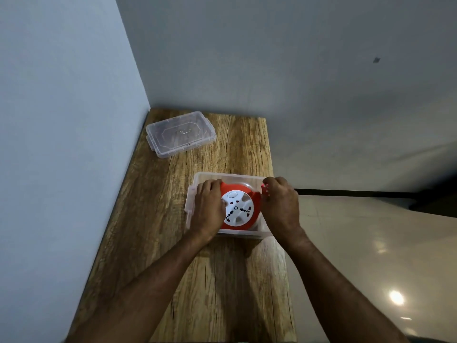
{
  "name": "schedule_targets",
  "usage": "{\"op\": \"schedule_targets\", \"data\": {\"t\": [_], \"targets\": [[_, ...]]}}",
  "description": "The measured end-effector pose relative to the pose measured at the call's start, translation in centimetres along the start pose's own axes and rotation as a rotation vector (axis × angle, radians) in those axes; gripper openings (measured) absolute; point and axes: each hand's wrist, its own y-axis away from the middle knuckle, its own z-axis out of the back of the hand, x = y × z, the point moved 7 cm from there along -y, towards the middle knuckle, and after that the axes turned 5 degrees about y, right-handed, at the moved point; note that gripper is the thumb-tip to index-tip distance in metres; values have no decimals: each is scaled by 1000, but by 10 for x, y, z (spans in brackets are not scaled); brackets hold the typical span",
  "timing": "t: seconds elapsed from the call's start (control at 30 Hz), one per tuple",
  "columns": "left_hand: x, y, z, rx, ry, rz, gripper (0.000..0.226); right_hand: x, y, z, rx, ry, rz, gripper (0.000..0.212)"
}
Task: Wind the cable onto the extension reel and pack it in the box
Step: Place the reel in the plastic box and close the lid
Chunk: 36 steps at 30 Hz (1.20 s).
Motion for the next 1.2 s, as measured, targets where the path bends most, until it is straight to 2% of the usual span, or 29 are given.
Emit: {"op": "schedule_targets", "data": {"t": [0.13, 0.2, 0.5, 0.77, 1.2], "targets": [[-4, 1, 3, -14, 21, 6, 51, -1, -3, 6, -19, 1, 20, 13], [-5, 1, 4, -17, 21, 7, 49, -3, -3, 3, -22, -8, 29, 10], [-10, 3, 12, -52, 79, 31, 44, -6, -3, 4, -72, -51, 53, 9], [-7, 4, 16, -67, 78, 39, 44, -37, -10, -9, -103, -129, -79, 24], [-2, 1, 8, 17, 13, 16, 49, -19, -9, -15, -38, -3, 79, 21]]}}
